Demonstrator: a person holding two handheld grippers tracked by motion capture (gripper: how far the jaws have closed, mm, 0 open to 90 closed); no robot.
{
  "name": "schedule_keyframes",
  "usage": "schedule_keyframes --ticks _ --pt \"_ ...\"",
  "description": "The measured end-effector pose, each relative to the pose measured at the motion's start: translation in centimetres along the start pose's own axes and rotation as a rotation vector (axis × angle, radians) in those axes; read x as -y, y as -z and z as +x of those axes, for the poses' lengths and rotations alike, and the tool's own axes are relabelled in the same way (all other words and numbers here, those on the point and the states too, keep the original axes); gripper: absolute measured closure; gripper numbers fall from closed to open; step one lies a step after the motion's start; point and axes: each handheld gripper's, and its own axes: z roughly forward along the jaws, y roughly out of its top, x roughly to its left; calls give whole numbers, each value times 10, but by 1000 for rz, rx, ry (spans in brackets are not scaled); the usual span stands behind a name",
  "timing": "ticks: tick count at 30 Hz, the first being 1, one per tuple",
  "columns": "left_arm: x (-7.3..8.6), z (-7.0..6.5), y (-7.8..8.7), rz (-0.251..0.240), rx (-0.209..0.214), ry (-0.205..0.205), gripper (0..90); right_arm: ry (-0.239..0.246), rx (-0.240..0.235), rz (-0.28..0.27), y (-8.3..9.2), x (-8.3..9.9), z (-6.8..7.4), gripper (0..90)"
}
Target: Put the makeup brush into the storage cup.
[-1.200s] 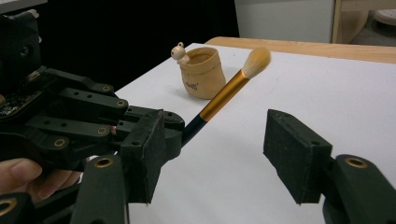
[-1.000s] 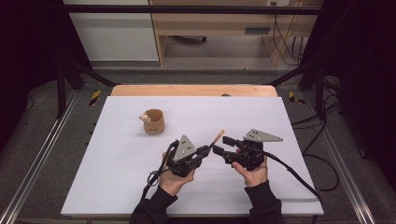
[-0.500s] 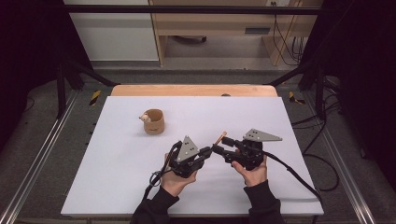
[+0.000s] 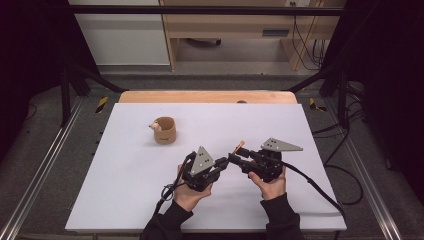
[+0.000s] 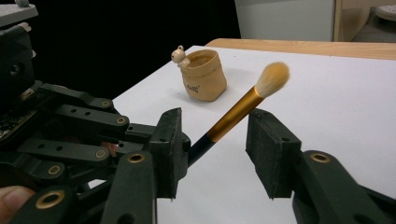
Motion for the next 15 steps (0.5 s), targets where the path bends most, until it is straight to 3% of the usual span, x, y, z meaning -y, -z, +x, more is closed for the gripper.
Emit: schedule_keyframes --ticks 15 --pt "-1 -4 -1 -12 -2 -10 830 -14 -19 -9 2 0 0 665"
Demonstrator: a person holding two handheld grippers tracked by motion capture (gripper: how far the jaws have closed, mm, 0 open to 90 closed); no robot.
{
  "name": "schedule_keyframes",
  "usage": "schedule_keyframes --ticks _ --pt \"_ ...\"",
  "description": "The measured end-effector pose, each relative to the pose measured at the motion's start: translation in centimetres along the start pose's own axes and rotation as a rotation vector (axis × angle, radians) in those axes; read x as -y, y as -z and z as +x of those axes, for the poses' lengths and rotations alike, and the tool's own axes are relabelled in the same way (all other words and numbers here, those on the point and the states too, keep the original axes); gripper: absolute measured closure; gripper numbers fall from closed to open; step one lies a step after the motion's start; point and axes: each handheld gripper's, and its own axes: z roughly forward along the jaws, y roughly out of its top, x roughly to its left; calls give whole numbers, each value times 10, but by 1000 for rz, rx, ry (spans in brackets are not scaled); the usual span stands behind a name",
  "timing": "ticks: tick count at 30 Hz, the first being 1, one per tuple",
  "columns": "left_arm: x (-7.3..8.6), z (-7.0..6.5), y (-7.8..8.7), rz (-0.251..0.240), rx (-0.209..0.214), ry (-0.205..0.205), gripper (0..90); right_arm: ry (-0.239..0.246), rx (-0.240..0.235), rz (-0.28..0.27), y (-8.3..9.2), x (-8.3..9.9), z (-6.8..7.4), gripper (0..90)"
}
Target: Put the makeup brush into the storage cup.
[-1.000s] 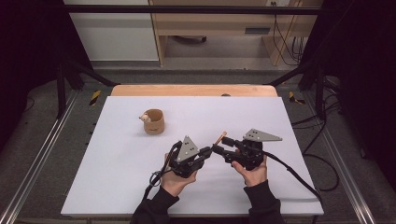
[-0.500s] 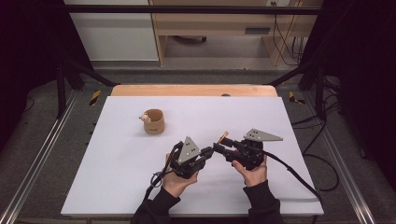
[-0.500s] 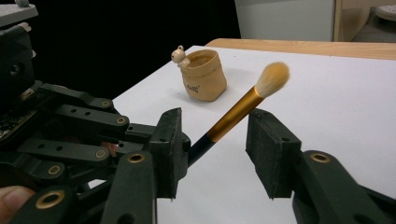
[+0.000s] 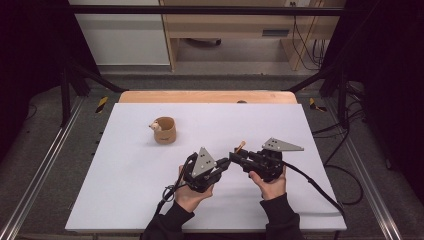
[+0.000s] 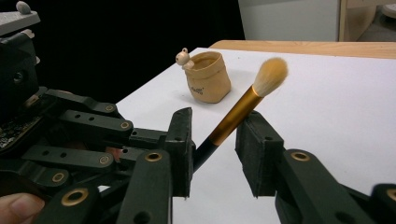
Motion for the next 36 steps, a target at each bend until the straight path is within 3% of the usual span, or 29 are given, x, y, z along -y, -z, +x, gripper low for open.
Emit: schedule_keyframes --ticks 15,16,17,19,32,36 --pt "-1 -2 -2 1 -1 -8 832 -28 -36 -11 2 0 -1 800" --pt "0 -2 -1 -6 -1 -10 900 -28 -38 -14 2 0 -1 810" --pt "-1 -2 -1 -6 3 -7 900 -17 -23 -17 3 0 -1 832" --pt "-1 -2 -1 6 -1 -17 899 -35 -52 -18 3 1 -3 833" --pt "0 14 2 63 2 20 895 16 0 -10 8 0 -4 838" --pt "-1 21 5 69 5 38 856 34 13 -11 9 0 -4 838"
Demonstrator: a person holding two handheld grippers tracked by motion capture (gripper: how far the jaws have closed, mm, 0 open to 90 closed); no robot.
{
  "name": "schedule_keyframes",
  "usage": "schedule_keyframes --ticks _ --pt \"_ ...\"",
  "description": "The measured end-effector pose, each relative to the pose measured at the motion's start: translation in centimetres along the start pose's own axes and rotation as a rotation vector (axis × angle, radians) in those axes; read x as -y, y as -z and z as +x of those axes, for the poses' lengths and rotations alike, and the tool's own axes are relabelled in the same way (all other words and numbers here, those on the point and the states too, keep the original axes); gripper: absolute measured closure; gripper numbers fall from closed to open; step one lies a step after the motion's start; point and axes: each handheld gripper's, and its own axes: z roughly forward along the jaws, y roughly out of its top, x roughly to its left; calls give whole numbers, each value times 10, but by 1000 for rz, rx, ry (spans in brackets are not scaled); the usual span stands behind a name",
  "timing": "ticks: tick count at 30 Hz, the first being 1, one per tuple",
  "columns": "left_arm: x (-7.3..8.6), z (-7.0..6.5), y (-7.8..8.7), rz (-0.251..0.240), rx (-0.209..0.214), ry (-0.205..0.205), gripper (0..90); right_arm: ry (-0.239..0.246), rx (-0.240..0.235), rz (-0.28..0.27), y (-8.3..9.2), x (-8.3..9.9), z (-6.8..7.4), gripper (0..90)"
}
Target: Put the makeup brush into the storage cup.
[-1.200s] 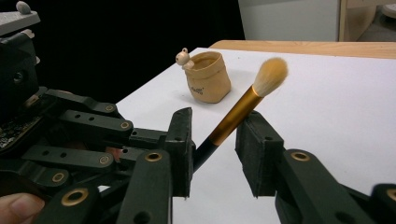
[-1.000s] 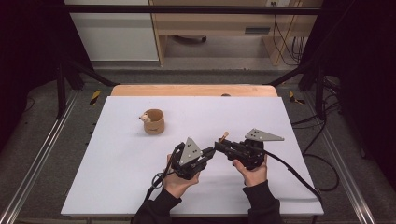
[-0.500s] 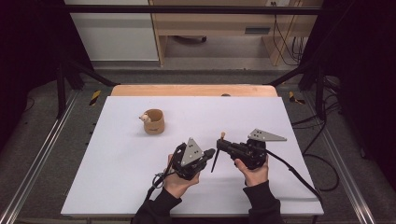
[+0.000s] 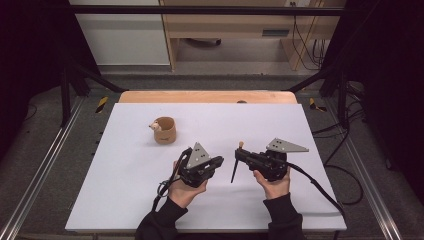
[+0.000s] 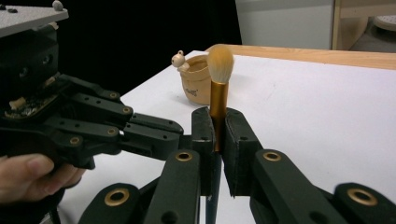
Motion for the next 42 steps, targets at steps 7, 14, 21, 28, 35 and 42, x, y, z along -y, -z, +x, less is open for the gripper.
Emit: schedule_keyframes --ticks 7,14,21,28,35,42 --pt "-3 9 9 18 9 -6 757 23 19 0 3 -2 -1 839" --pt "-5 11 14 24 31 -29 627 40 16 -6 5 -5 -2 839" --pt "-3 5 7 34 61 -31 534 76 6 -5 2 -10 3 840" --pt "-2 0 0 39 73 -27 453 95 -3 -4 -3 -13 7 840" --pt "-3 -2 -6 55 75 -28 379 102 -5 12 -6 -11 8 840" --pt "-5 -7 -14 55 80 -37 375 104 -10 12 -7 -11 9 840"
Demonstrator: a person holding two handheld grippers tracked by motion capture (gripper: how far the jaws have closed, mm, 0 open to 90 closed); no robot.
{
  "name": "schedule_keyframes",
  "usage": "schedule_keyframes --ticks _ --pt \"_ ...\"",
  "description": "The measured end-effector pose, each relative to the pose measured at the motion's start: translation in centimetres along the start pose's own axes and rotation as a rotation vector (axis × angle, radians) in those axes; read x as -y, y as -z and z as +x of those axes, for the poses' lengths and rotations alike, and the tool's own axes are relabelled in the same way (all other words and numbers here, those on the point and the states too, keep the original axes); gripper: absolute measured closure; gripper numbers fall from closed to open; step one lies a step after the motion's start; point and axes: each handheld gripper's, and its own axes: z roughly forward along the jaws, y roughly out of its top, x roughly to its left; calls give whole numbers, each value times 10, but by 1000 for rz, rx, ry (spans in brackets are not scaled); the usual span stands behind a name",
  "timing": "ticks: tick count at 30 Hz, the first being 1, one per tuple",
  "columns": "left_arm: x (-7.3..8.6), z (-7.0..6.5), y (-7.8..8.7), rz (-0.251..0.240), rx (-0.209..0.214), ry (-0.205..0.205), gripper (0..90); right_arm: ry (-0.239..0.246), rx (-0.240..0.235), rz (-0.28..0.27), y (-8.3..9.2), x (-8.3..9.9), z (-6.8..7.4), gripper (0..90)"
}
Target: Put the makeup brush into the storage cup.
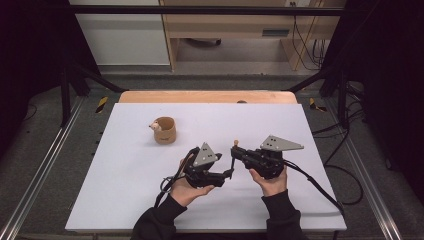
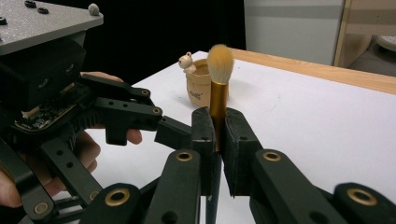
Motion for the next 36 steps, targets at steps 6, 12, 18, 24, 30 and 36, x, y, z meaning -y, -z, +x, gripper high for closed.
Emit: schedule_keyframes --ticks 6,12,18,24,30,36 --pt "-2 -3 -7 -5 0 2 447 0 -5 0 0 0 1 840" --pt "-3 -5 -11 -22 2 8 542 6 -9 -1 1 0 2 840" --pt "-6 -7 -13 -32 -8 4 624 11 -13 3 0 1 2 840" --pt "-7 -8 -15 -32 -8 10 685 13 -15 3 1 1 2 840" --pt "-8 -8 -16 -33 -5 18 738 15 -17 8 0 2 3 840" --pt "-9 -10 -17 -32 -1 15 795 20 -16 6 0 2 3 840"
